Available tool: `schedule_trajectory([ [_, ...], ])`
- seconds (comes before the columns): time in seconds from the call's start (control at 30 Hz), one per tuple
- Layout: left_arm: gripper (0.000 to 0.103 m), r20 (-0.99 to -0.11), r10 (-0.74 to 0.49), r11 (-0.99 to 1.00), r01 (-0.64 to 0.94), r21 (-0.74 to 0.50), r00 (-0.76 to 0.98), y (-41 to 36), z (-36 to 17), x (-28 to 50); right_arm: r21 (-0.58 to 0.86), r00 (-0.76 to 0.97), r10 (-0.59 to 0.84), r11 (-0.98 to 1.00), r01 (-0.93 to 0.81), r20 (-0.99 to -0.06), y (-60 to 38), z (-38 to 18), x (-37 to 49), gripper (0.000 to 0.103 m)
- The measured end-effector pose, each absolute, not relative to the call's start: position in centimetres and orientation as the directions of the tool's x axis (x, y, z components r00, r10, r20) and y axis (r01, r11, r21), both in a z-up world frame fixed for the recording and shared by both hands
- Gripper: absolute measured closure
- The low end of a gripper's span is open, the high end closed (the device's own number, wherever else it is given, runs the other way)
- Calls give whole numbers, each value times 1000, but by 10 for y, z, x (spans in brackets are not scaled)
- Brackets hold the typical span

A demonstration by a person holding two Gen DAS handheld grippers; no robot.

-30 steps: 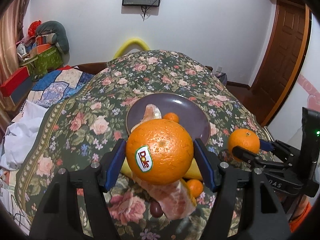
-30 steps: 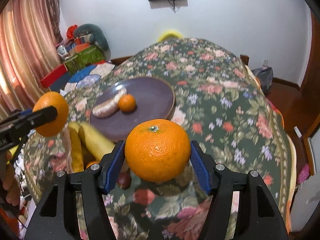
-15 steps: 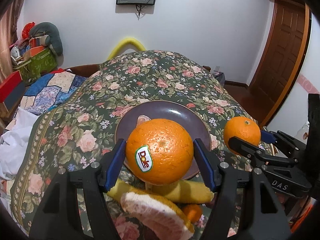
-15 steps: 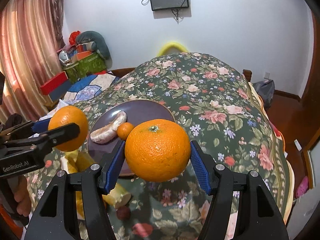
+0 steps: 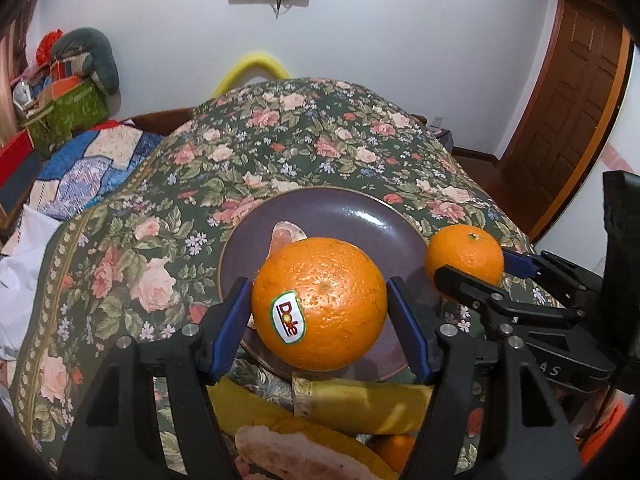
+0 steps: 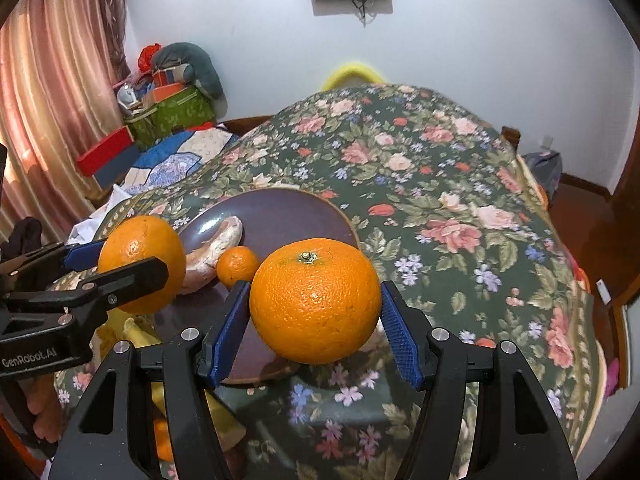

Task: Organize fruits
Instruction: 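Set the Dole orange on the plate with the left tool while the right tool sets its orange beside it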

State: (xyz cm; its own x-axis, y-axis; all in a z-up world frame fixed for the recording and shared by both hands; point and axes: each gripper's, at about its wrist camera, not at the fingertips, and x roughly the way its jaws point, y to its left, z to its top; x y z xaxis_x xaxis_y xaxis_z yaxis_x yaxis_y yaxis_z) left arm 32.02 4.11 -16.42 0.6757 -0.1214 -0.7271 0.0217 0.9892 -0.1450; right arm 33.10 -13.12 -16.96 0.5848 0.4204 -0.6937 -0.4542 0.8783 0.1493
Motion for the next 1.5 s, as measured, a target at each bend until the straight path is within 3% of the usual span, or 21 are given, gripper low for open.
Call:
schedule_trajectory([
  [0.43,36,-766,-132,988,24,-151,629,43,-182,335,129,536,414,862,-489,-736,-119,-183,345,42],
  [0.97,35,-712,-99,993,24,-114,695,49,-159,322,124,518,399,865,-485,-757,-117,-189,348,40],
  [1.5,35,-705,-67,995,-9,-104,706,51,-140,279,81,607,407,867,-491,-683,-130,-141,305,40],
])
